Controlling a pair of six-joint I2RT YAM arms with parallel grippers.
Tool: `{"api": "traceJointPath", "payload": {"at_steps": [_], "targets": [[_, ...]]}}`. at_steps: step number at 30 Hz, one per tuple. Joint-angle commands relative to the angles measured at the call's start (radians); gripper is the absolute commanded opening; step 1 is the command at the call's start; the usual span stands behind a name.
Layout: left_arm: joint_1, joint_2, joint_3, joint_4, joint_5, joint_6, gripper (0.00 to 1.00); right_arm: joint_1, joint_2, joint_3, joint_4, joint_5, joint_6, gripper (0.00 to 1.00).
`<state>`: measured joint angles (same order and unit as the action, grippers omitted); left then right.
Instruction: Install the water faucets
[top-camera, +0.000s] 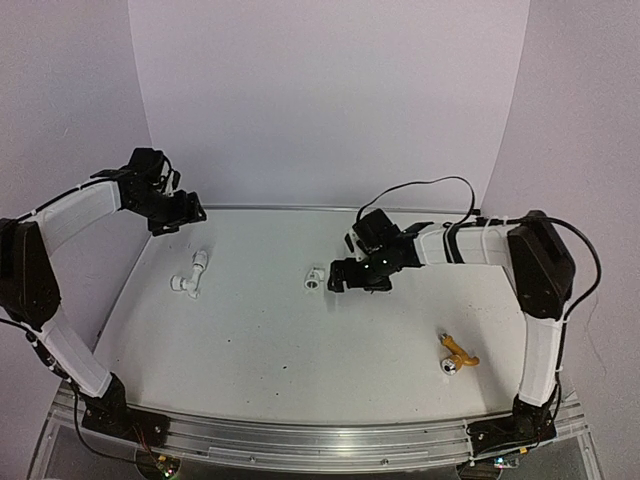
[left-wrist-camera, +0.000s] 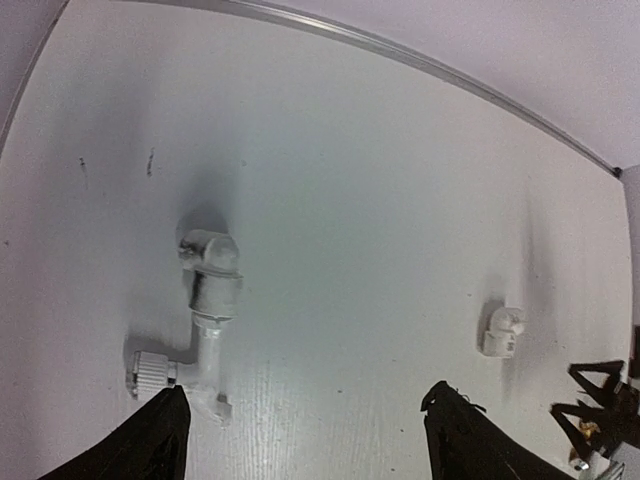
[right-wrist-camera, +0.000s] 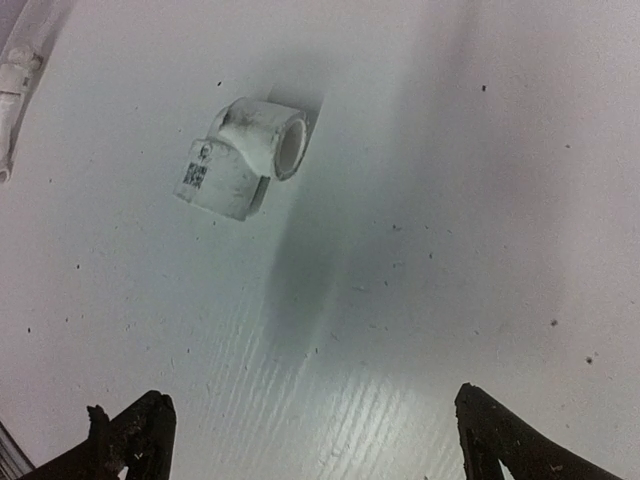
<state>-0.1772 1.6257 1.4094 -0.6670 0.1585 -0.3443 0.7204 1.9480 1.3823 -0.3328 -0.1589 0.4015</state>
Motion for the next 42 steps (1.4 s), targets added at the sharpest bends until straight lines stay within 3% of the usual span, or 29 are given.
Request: {"api": "traceJointPath", "payload": {"at_steps": [1,6,17,24,30,32,35,38,42], "targets": [[-0.060,-0.098,-0.071,0.093,0.128,-0.034,0.84,0.018,0.179,0.193,0.005,0.009,0.173,0.96],[-0.117,-0.142,-0.108,0.117,0.157,-0.048,0.84,0.084,0.368,0.383,0.011,0.151,0.233,0.90],[-0.137,-0.251,-0.178,0.142,0.198,-0.057,0.85,0.128,0.454,0.424,0.040,0.339,0.277,0.67],[-0.138,-0.283,-0.185,0.149,0.194,-0.069,0.85,0.130,0.450,0.401,0.041,0.382,0.215,0.38],[-0.137,-0.294,-0.215,0.200,0.274,-0.119,0.85,0.129,0.348,0.271,0.205,0.301,-0.040,0.09],[-0.138,-0.285,-0.242,0.258,0.365,-0.169,0.84,0.127,0.272,0.202,0.275,0.249,-0.187,0.01],[-0.145,-0.282,-0.313,0.432,0.546,-0.303,0.84,0.126,0.132,0.035,0.395,0.105,-0.374,0.00],[-0.176,-0.261,-0.413,0.740,0.712,-0.483,0.84,0.127,-0.055,-0.132,0.503,-0.113,-0.573,0.00],[-0.264,-0.180,-0.399,0.857,0.765,-0.563,0.84,0.128,-0.191,-0.214,0.507,-0.210,-0.640,0.00]]}}
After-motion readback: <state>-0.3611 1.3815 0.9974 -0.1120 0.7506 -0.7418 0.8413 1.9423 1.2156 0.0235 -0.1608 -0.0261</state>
